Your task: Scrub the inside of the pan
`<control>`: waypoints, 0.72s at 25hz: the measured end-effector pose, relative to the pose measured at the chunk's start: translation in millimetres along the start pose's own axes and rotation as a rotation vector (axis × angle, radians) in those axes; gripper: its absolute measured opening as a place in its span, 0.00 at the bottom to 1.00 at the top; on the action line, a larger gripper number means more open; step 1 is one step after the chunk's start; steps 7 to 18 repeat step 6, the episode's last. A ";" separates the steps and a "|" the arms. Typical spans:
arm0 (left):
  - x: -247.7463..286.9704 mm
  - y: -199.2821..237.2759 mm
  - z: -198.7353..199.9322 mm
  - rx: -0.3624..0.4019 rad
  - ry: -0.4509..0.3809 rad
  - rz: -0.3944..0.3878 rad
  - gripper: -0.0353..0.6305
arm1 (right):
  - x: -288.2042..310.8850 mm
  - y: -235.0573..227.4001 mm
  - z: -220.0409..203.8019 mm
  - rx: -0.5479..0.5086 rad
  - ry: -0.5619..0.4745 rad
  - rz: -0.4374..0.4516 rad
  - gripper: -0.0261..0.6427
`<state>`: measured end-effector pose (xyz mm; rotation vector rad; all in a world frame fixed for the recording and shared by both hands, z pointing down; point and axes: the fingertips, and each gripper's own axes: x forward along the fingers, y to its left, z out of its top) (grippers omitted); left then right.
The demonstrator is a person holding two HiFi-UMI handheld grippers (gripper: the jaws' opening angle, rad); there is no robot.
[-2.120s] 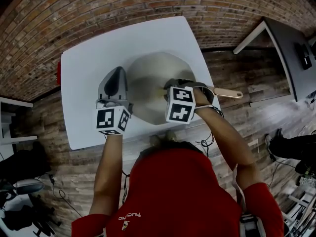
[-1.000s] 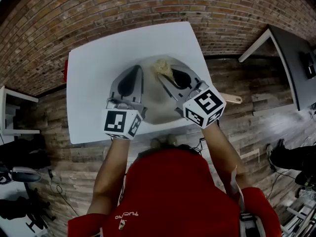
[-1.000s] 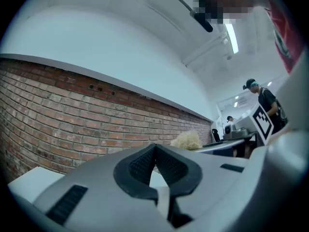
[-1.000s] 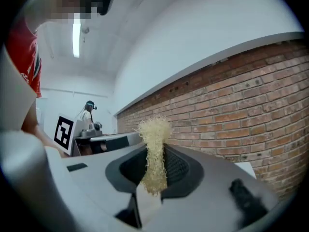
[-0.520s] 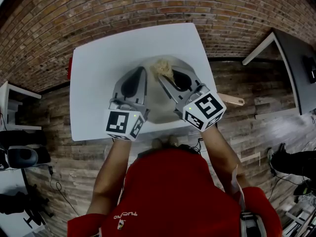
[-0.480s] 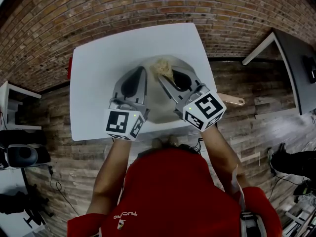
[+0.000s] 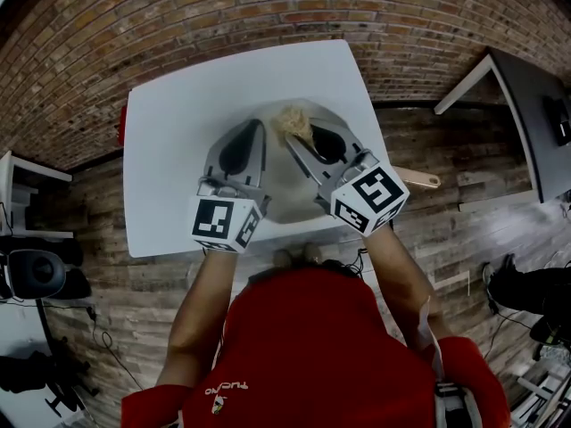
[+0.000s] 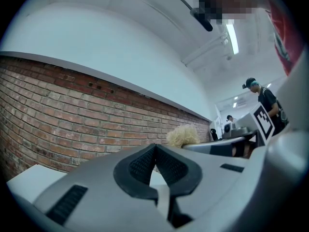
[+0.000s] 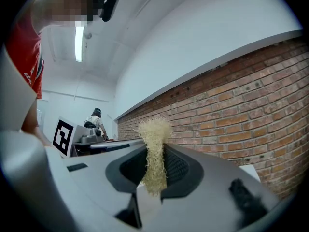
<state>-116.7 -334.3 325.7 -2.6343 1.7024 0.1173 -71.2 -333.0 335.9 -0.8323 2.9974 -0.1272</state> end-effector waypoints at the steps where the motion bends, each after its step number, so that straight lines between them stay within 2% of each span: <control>1: 0.1 -0.1 -0.6 -0.001 0.001 -0.001 0.07 | 0.0 -0.3 -0.7 0.000 0.001 0.000 0.17; 18: 0.0 -0.1 -1.7 -0.002 -0.003 -0.001 0.07 | 0.1 0.6 -1.8 -0.003 0.004 0.002 0.17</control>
